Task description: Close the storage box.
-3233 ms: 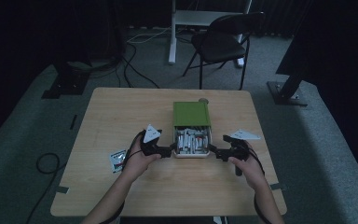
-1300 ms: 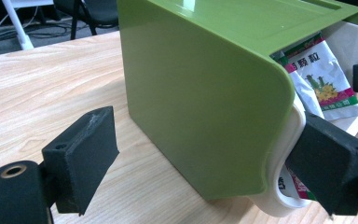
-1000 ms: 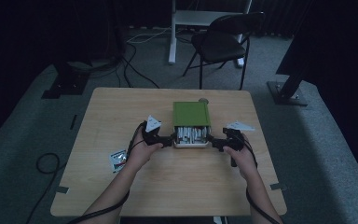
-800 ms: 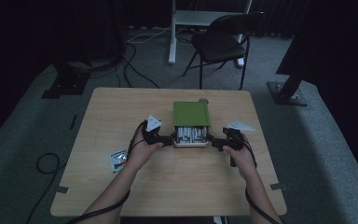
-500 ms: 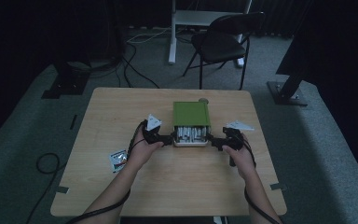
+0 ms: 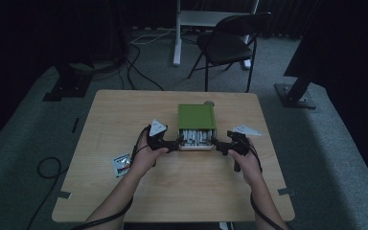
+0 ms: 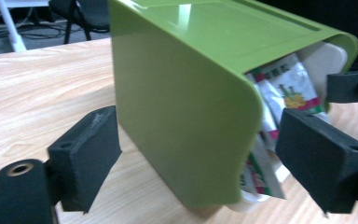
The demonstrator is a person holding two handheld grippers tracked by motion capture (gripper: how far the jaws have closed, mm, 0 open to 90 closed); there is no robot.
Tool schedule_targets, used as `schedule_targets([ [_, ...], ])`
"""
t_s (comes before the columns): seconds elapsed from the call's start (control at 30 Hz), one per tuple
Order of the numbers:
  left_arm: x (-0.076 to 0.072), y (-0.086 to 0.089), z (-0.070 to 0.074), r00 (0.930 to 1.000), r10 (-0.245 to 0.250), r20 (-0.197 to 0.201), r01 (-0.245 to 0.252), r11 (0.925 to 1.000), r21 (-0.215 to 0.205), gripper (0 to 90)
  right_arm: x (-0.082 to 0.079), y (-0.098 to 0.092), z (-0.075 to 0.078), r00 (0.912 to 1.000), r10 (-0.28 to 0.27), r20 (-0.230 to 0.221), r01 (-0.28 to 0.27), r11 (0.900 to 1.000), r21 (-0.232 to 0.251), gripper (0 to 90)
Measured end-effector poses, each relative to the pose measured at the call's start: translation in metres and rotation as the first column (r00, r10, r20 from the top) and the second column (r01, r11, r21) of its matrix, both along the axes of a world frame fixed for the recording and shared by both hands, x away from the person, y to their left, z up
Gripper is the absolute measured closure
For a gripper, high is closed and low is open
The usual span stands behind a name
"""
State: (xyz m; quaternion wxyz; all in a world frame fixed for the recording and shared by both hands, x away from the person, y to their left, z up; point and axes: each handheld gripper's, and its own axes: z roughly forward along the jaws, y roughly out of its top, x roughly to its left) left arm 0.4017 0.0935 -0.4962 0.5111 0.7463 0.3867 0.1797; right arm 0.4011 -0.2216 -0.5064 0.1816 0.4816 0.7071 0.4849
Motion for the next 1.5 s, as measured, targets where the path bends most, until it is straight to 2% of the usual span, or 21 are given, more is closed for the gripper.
schedule_targets([
  [0.07,-0.003,0.000,0.000,0.9999,0.001,-0.017,-0.001,1.0000,0.003,15.0,-0.002,0.000,0.000,0.9999,0.009,0.008,-0.009,1.000,0.009,12.7],
  [0.2,-0.006,-0.001,0.000,1.0000,-0.005,-0.004,0.004,0.9999,-0.010,14.9,-0.006,0.001,-0.002,0.9998,0.018,0.005,-0.018,1.000,-0.008,12.7],
  [0.33,-0.011,-0.003,0.003,0.9996,-0.011,0.025,0.011,0.9999,0.013,14.8,-0.007,-0.001,-0.003,0.9999,0.014,0.009,-0.014,1.000,0.004,12.7],
  [0.4,-0.013,-0.003,0.005,0.9995,-0.009,0.031,0.008,0.9999,0.008,14.9,-0.008,-0.002,-0.003,0.9998,0.012,0.015,-0.012,1.000,0.002,12.7],
  [0.57,-0.015,-0.001,0.009,0.9995,0.024,0.021,-0.024,0.9996,-0.016,14.8,-0.010,-0.004,-0.004,0.9998,0.006,0.019,-0.006,1.000,-0.011,12.7],
  [0.73,-0.017,0.000,0.009,0.9991,0.028,0.030,-0.028,0.9996,-0.001,14.8,-0.012,-0.004,-0.005,0.9998,0.006,0.020,-0.006,1.000,-0.020,12.7],
  [0.9,-0.019,0.001,0.011,0.9988,0.028,0.041,-0.028,0.9996,-0.007,14.8,-0.013,-0.005,-0.005,0.9998,0.002,0.018,-0.001,1.000,-0.025,12.7],
  [1.33,-0.027,0.003,0.012,0.9994,0.023,0.026,-0.023,0.9997,0.005,14.8,-0.020,-0.008,-0.007,0.9998,0.003,0.018,-0.002,0.999,-0.043,12.7],
  [1.5,-0.035,0.009,0.006,0.9994,0.029,0.019,-0.029,0.9996,0.007,14.9,-0.027,-0.013,-0.006,0.9996,0.003,0.027,-0.002,0.999,-0.046,12.7],
])
